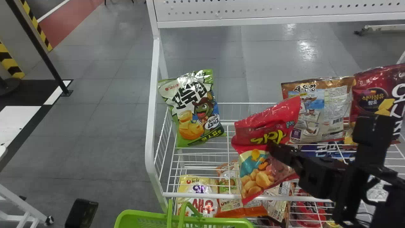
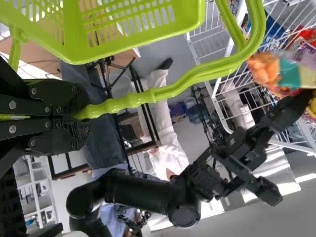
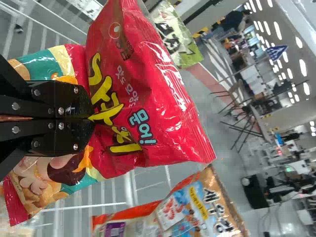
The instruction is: Hold basket handle with left hand then pick Jagalchi snack with right hand and place into basket
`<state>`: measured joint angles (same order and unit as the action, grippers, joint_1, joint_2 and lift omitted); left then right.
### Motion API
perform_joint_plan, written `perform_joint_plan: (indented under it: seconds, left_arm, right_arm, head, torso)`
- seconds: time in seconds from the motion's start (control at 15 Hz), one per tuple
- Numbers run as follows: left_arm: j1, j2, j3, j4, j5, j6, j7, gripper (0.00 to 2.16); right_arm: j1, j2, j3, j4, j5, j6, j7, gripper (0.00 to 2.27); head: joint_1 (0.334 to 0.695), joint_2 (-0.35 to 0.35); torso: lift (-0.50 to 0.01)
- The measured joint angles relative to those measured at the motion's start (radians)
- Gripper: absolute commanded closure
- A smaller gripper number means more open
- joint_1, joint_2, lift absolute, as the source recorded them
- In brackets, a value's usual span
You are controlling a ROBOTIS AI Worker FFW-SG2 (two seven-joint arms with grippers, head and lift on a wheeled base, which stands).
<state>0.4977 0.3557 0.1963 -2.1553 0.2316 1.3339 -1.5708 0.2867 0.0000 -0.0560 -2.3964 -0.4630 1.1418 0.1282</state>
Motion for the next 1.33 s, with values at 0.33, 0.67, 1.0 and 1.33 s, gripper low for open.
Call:
perform_joint_plan:
  seconds: [0.33,0.67,1.0,1.33]
  left_arm:
    - [-0.011,0.002,-0.015,0.006,-0.002,0.0,0.0,2.15]
    - [-0.016,0.002,-0.018,0.008,-0.002,0.001,0.0,2.15]
    - [-0.019,0.003,-0.02,0.014,-0.001,0.001,0.0,2.15]
    - [-0.031,0.003,-0.016,0.015,0.001,0.0,0.0,2.15]
  right_arm:
    - [0.042,0.0,-0.116,-0.165,-0.112,0.365,-0.018,2.24]
    - [0.051,0.0,-0.233,-0.235,-0.288,0.413,-0.022,2.24]
    - [0.061,0.0,-0.247,-0.229,-0.369,0.413,-0.016,2.24]
    - [0.08,0.0,-0.25,-0.133,-0.425,0.413,0.059,2.24]
  head:
    - [0.695,0.057]
    - [0.695,0.044]
    - [0.695,0.084]
    - [0.695,0.137]
  torso:
    - [-0.009]
    - [-0.009]
    - [-0.009]
    - [-0.009]
